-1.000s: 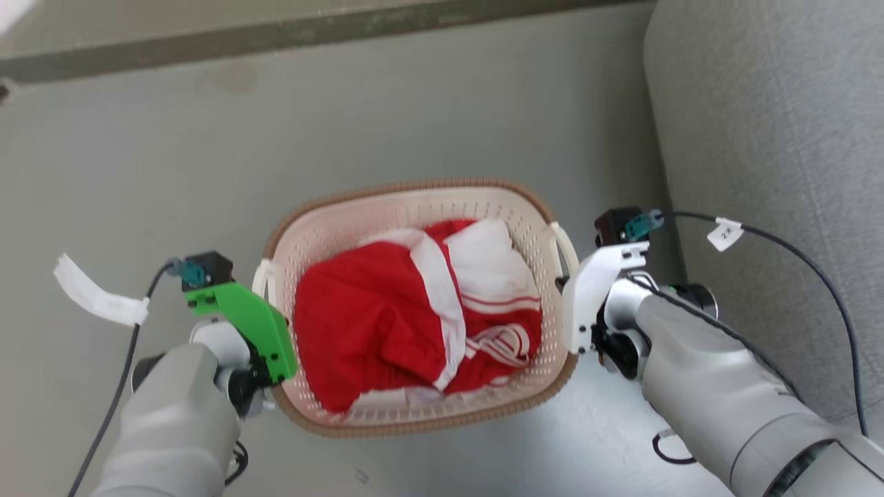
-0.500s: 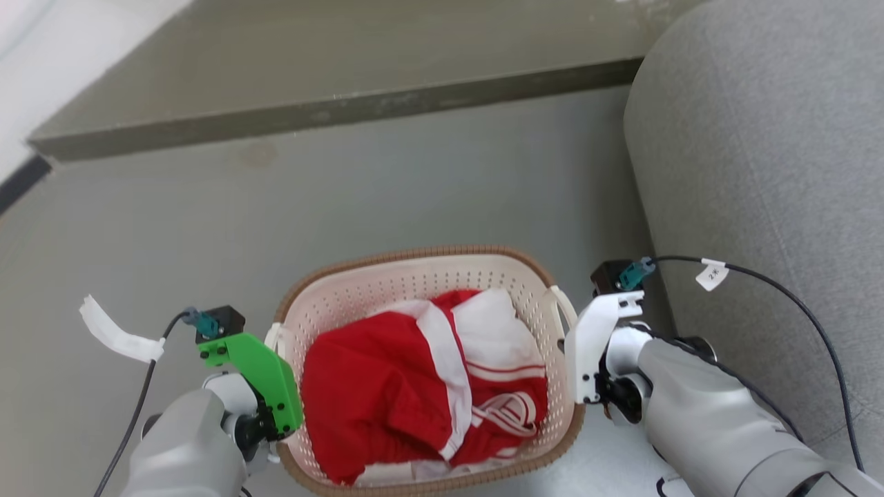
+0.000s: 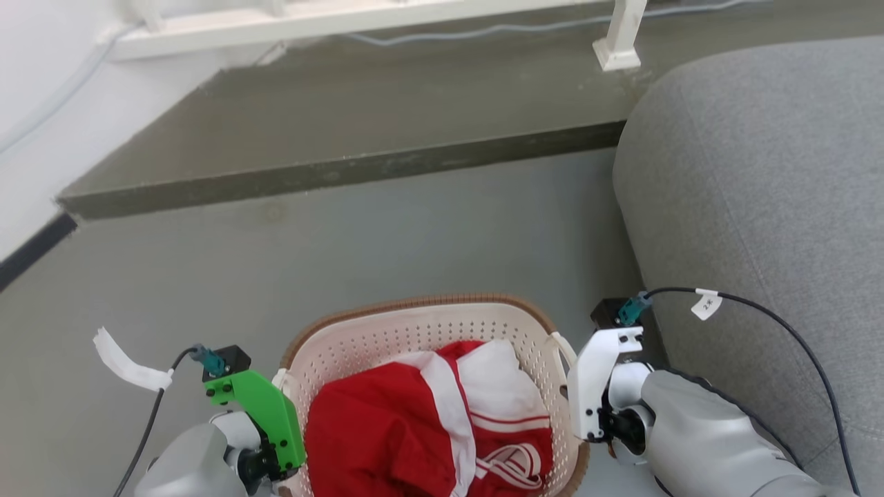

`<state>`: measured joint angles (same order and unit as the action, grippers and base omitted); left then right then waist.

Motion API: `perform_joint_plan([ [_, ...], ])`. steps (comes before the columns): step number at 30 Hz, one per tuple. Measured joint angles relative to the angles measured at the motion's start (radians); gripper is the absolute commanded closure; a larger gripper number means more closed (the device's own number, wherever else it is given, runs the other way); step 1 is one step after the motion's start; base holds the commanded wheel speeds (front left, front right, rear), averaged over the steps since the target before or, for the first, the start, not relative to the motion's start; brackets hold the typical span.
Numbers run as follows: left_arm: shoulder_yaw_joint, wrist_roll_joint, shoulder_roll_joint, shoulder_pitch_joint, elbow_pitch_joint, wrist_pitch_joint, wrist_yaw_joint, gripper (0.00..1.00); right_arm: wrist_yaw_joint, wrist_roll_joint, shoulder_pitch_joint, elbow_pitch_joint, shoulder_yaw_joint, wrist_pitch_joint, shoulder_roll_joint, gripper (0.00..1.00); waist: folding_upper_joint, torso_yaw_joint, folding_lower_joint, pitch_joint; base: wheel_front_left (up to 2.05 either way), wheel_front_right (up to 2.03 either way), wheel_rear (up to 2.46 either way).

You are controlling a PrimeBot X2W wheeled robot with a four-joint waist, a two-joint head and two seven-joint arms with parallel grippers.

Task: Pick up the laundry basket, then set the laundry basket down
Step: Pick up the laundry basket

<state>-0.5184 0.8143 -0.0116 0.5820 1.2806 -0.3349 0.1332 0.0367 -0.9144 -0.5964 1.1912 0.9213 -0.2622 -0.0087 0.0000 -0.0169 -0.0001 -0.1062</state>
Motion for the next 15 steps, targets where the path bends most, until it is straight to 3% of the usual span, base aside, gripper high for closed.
perform_joint_plan([
  [15,0.000,0.019,0.003,-0.046,0.004,-0.038,0.000,1.00,0.010,-0.013,0.046,0.010,0.008,-0.040,0.002,1.00,0.0000,-0.003,0.0000,0.073,0.00,0.00,0.00],
])
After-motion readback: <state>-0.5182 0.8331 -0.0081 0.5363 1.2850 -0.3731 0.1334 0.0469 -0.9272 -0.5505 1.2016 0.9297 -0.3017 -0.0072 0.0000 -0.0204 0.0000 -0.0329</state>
